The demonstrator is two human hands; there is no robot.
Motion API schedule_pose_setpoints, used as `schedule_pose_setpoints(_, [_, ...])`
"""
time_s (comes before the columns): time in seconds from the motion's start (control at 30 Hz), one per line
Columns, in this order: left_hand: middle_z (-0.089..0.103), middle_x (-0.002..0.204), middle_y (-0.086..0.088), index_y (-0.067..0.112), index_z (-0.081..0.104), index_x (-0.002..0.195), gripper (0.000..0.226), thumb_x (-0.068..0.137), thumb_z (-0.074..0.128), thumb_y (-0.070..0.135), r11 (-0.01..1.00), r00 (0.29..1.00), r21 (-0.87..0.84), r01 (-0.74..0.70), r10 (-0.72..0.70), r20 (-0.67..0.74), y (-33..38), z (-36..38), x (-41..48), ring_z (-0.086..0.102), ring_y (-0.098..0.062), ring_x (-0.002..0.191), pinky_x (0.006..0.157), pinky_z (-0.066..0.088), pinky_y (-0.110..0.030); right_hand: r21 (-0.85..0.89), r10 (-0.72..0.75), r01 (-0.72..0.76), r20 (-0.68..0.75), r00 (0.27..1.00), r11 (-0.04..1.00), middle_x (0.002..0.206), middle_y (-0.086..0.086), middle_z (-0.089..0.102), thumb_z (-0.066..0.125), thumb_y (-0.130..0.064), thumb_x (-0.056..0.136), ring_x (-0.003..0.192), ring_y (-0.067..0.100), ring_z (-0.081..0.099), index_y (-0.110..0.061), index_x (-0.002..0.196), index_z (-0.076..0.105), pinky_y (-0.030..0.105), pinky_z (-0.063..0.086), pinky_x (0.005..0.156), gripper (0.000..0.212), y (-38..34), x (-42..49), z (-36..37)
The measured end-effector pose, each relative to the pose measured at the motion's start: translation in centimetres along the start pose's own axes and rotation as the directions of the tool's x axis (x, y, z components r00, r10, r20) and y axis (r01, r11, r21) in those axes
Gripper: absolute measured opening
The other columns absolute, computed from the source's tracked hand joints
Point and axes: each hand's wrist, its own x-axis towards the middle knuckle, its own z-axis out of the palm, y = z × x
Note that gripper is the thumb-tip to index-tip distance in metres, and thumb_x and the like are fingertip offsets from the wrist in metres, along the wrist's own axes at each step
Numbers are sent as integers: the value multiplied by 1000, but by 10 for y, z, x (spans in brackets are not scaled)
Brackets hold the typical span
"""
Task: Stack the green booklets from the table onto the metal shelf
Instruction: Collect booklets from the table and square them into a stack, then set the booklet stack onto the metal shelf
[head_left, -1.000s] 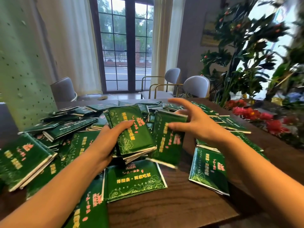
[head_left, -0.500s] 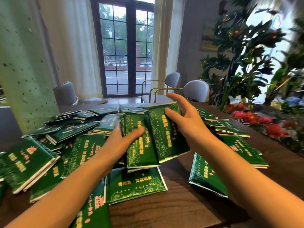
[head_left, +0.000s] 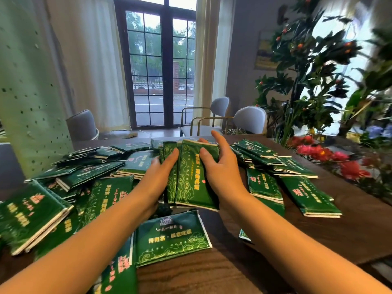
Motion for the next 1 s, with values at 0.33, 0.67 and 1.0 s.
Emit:
schedule_pose_setpoints(0.33, [70,114,-3,19,42,135,103,49,79,64,974,978,182,-133,99,186,17,24,-18,69,-19,99,96,51,-45,137,52,-63,82,995,989,148,-6,30,31,-23,103,126,10,38,-35,149,7,25,34,102,53,-19,-15,-15])
schedule_pose_setpoints(0.67, [66,113,4,28,44,119,67,60,74,39,875,917,281,-394,355,180,1,31,-79,66,-6,98,84,51,-22,343,137,-141,37,990,929,126,-19,42,41,-50,95,118,10,51,-37,150,6,41,41,104,66,-22,-65,-42])
schedule_pose_setpoints(1.0, [61,118,14,28,43,128,71,65,74,40,794,858,348,-499,396,328,-18,27,-95,58,9,106,85,44,-7,423,56,-16,-83,995,906,131,-3,52,52,-35,94,115,10,55,-33,138,32,27,48,93,48,-9,-99,-46])
